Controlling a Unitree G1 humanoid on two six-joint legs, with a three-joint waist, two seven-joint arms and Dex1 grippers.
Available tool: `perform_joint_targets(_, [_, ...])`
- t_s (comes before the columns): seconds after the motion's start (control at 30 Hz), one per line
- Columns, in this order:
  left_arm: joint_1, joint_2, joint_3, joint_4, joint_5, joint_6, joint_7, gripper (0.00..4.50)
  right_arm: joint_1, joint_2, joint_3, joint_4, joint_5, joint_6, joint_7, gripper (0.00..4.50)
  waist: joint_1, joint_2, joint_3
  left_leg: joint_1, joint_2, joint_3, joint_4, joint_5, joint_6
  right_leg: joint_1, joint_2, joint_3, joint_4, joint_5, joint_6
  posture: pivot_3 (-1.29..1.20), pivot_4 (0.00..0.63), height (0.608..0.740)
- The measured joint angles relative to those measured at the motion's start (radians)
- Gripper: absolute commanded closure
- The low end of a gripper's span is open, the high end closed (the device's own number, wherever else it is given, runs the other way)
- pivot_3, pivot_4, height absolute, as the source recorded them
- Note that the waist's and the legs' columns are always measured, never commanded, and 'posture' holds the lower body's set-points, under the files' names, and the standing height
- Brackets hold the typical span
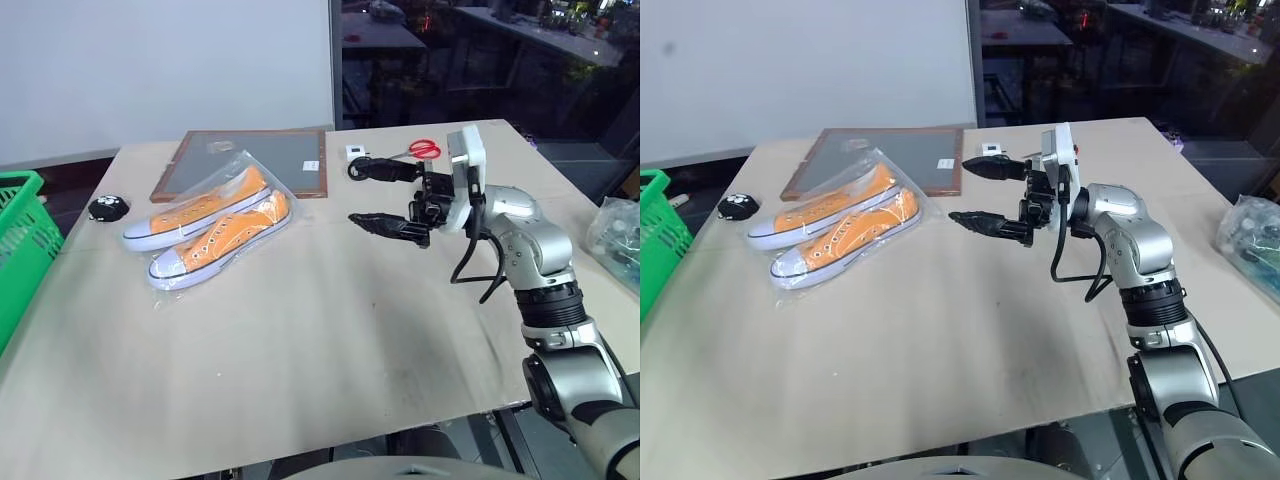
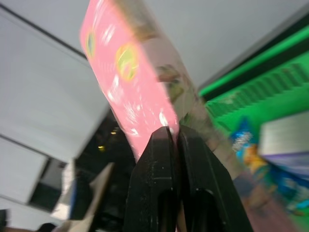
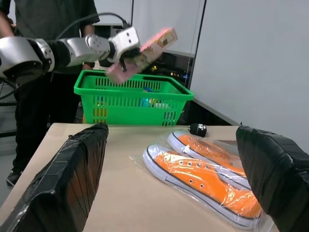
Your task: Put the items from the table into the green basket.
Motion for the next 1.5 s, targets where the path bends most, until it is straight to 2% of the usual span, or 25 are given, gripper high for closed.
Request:
perform_joint_targets(0.2, [0.004, 0.009, 0.005, 0.000, 0.001, 0.004, 0.021, 4.44, 0.000, 0.013, 0.001, 0.002, -0.007, -0.001, 0.006, 0.00, 0.020, -0.001, -0.001, 0.000, -0.001, -0.001, 0.000, 0.000, 0.000, 0.000, -0.001, 0.000, 0.000, 0.000, 0.000, 0.23, 0.000, 0.740])
perform_joint_targets(0.43, [0.138, 0.061, -0.084, 0.045, 0.093, 0.005, 0.041, 4.44, 0.002, 0.017, 0.002, 0.002, -0.016, -0.002, 0.009, 0.00, 0.025, -0.001, 0.000, 0.000, -0.001, 0.000, 0.000, 0.000, 0.000, 0.000, -0.001, 0.000, 0.000, 0.000, 0.001, 0.24, 0.000, 0.740])
perform_joint_targets(0.53, [0.154, 0.059, -0.094, 0.051, 0.099, 0.003, 0.039, 3.62, 0.003, 0.018, 0.002, 0.002, -0.016, -0.002, 0.009, 0.00, 0.031, -0.002, -0.001, -0.001, -0.001, -0.002, 0.000, 0.000, 0.000, 0.000, -0.001, -0.002, 0.000, -0.001, 0.002, 0.24, 0.000, 0.740])
perform_joint_targets(0.63, [0.157, 0.059, -0.094, 0.047, 0.099, -0.016, 0.043, 2.37, 0.004, 0.018, 0.002, 0.002, -0.016, -0.002, 0.010, 0.00, 0.034, -0.002, -0.001, 0.000, -0.002, -0.001, 0.000, 0.000, 0.000, 0.001, -0.001, -0.002, 0.000, -0.001, 0.002, 0.24, 0.000, 0.740])
perform_joint_targets(0.73, [0.160, 0.059, -0.094, 0.042, 0.101, -0.033, 0.060, 0.75, 0.004, 0.018, 0.002, 0.002, -0.016, -0.002, 0.012, 0.00, 0.034, -0.002, -0.001, 0.000, -0.001, -0.001, 0.000, 0.000, 0.000, 0.001, -0.001, -0.002, 0.000, -0.001, 0.002, 0.23, 0.000, 0.740])
perform_joint_targets(0.77, [0.160, 0.059, -0.094, 0.041, 0.101, -0.036, 0.062, 0.33, 0.004, 0.018, 0.002, 0.002, -0.016, -0.002, 0.012, 0.00, 0.034, -0.002, -0.001, 0.000, -0.001, -0.001, 0.000, 0.000, 0.000, 0.001, -0.001, -0.002, 0.000, -0.001, 0.002, 0.23, 0.000, 0.740])
perform_joint_targets(0.8, [0.160, 0.059, -0.093, 0.037, 0.099, -0.037, 0.063, 0.07, 0.004, 0.017, 0.002, 0.002, -0.016, -0.002, 0.012, 0.00, 0.034, -0.002, -0.001, 0.000, -0.001, -0.002, 0.000, 0.000, 0.000, 0.001, -0.001, -0.002, 0.000, -0.001, 0.002, 0.23, 0.000, 0.740])
perform_joint_targets(0.97, [0.154, 0.011, -0.009, -0.014, 0.004, -0.045, 0.012, 0.07, 0.017, 0.013, 0.001, 0.001, -0.016, -0.002, 0.012, 0.00, 0.036, -0.002, -0.001, 0.000, -0.002, -0.001, 0.000, 0.000, 0.000, 0.001, -0.002, -0.002, 0.000, -0.001, 0.001, 0.23, 0.000, 0.740])
perform_joint_targets(1.0, [0.157, -0.062, 0.074, -0.083, -0.097, -0.035, -0.065, 0.07, 0.036, 0.000, -0.001, -0.005, -0.016, -0.001, 0.012, 0.00, 0.039, 0.000, -0.002, 0.000, -0.002, -0.001, 0.000, 0.000, 0.000, 0.001, -0.002, -0.002, -0.001, 0.000, 0.000, 0.23, 0.000, 0.740])
perform_joint_targets(1.03, [0.158, -0.086, 0.089, -0.107, -0.124, -0.036, -0.088, 0.07, 0.042, -0.006, -0.001, -0.005, -0.017, -0.001, 0.012, 0.00, 0.041, 0.001, -0.002, 0.000, -0.002, -0.001, 0.001, 0.000, -0.001, 0.001, -0.003, -0.002, 0.000, 0.000, 0.000, 0.23, 0.000, 0.740])
perform_joint_targets(1.07, [0.189, -0.150, 0.154, -0.192, -0.207, -0.014, -0.149, 0.07, 0.055, -0.015, -0.002, -0.009, -0.020, -0.002, 0.011, 0.00, 0.044, 0.002, -0.002, -0.001, -0.002, -0.001, 0.001, 0.000, -0.001, 0.001, -0.003, -0.002, -0.002, 0.000, 0.000, 0.23, 0.000, 0.740])
perform_joint_targets(1.1, [0.235, -0.255, 0.218, -0.332, -0.315, 0.010, -0.229, 0.07, 0.083, -0.039, -0.006, -0.012, -0.027, -0.005, 0.010, 0.00, 0.048, 0.003, -0.003, -0.001, -0.003, 0.000, 0.002, 0.001, -0.001, 0.001, -0.004, -0.001, -0.001, 0.000, 0.000, 0.23, 0.000, 0.740])
perform_joint_targets(1.13, [0.251, -0.287, 0.224, -0.368, -0.346, 0.020, -0.257, 0.07, 0.095, -0.046, -0.007, -0.011, -0.030, -0.005, 0.010, 0.00, 0.048, 0.002, -0.003, -0.001, -0.002, 0.000, 0.002, 0.001, -0.001, 0.001, -0.004, -0.001, -0.001, 0.000, 0.000, 0.22, 0.000, 0.740])
perform_joint_targets(1.17, [0.349, -0.376, 0.272, -0.538, -0.449, 0.091, -0.315, 0.07, 0.122, -0.063, -0.010, -0.017, -0.034, -0.009, 0.006, 0.00, 0.043, 0.000, -0.004, -0.002, -0.001, 0.001, 0.002, 0.000, -0.001, 0.001, -0.003, 0.000, -0.004, 0.000, 0.000, 0.22, 0.000, 0.740])
perform_joint_targets(1.23, [0.485, -0.494, 0.273, -0.775, -0.567, 0.173, -0.382, 0.07, 0.167, -0.098, -0.031, -0.019, -0.039, -0.011, -0.007, 0.00, 0.039, -0.001, -0.004, -0.002, -0.002, 0.003, 0.002, 0.000, -0.001, 0.002, -0.006, 0.001, -0.004, 0.000, 0.000, 0.22, 0.000, 0.740])
perform_joint_targets(1.3, [0.654, -0.627, 0.208, -1.076, -0.676, 0.285, -0.423, 0.07, 0.247, -0.143, -0.061, -0.020, -0.055, -0.016, -0.029, 0.00, 0.034, -0.005, -0.007, -0.002, -0.002, 0.004, 0.002, 0.000, 0.000, 0.002, -0.006, 0.002, -0.007, 0.000, 0.000, 0.21, 0.000, 0.740])
perform_joint_targets(1.37, [0.710, -0.678, 0.167, -1.192, -0.705, 0.343, -0.416, 0.07, 0.293, -0.161, -0.075, -0.022, -0.063, -0.019, -0.038, 0.00, 0.034, -0.006, -0.007, -0.002, -0.002, 0.004, 0.002, 0.000, 0.000, 0.002, -0.005, 0.002, -0.007, 0.000, 0.000, 0.20, 0.000, 0.740])
perform_joint_targets(1.5, [0.787, -0.774, 0.066, -1.406, -0.683, 0.394, -0.363, 0.07, 0.421, -0.201, -0.104, -0.061, -0.082, -0.050, -0.067, 0.00, 0.034, 0.001, -0.006, 0.001, -0.001, 0.003, 0.002, 0.000, 0.000, 0.009, -0.002, 0.002, -0.008, -0.005, 0.001, 0.17, 0.010, 0.740])
